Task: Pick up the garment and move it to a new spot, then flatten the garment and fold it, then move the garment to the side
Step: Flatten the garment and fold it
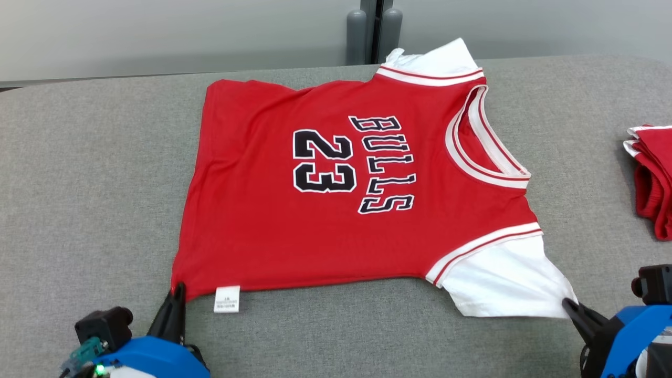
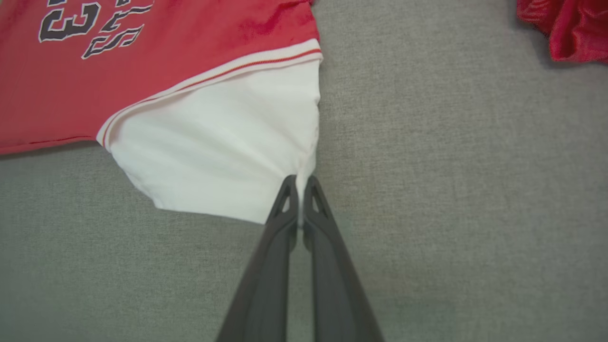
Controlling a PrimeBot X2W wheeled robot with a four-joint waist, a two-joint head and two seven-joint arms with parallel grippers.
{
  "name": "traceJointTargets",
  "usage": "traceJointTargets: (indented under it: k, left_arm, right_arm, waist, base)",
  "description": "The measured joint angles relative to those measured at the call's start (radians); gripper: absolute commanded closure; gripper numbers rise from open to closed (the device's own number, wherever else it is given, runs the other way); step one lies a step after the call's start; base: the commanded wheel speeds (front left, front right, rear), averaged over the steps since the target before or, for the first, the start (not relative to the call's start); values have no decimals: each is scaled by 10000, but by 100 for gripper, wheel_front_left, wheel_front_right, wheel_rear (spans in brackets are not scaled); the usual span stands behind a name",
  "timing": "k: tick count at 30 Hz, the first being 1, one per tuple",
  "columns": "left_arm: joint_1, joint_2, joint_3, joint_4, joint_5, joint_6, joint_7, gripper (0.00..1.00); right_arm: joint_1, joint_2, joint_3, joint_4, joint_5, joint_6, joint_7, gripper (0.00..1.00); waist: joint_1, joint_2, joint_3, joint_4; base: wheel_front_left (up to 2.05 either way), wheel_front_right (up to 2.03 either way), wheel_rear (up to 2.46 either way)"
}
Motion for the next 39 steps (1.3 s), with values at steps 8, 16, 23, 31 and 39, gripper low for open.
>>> traceJointTargets:
  k: [8, 16, 23, 31, 39]
  left_arm:
    - [1218, 98, -134, -1582, -169, 752, 755, 100]
    - [-283, 109, -123, -2702, -385, -17, 924, 100]
    - [-3519, 748, -6, -3093, -336, -717, 2297, 100]
    - [-6210, 1164, 127, -3607, -215, -851, 3568, 100]
    - [-8170, 1360, 123, -3720, -136, -834, 4633, 100]
  right_arm:
    - [593, 6, -257, -1055, 612, 0, 541, 100]
    - [-880, 2, -353, -1611, 399, 0, -1743, 100]
    - [-3674, -360, 431, -2313, -360, 0, -2661, 100]
    - [-6820, -2111, 993, -2054, -230, 0, -2523, 100]
    - [-9746, -3707, 1484, -656, 173, 0, -2546, 100]
  waist:
    - [1, 0, -51, 53]
    - [2, 0, -72, 200]
    - [3, 0, -121, -55]
    - [2, 0, -20, -404]
    - [3, 0, 715, -452]
  base:
    - [0, 0, 0]
    - [0, 0, 0]
    - [0, 0, 0]
    - [0, 0, 0]
    - [0, 0, 0]
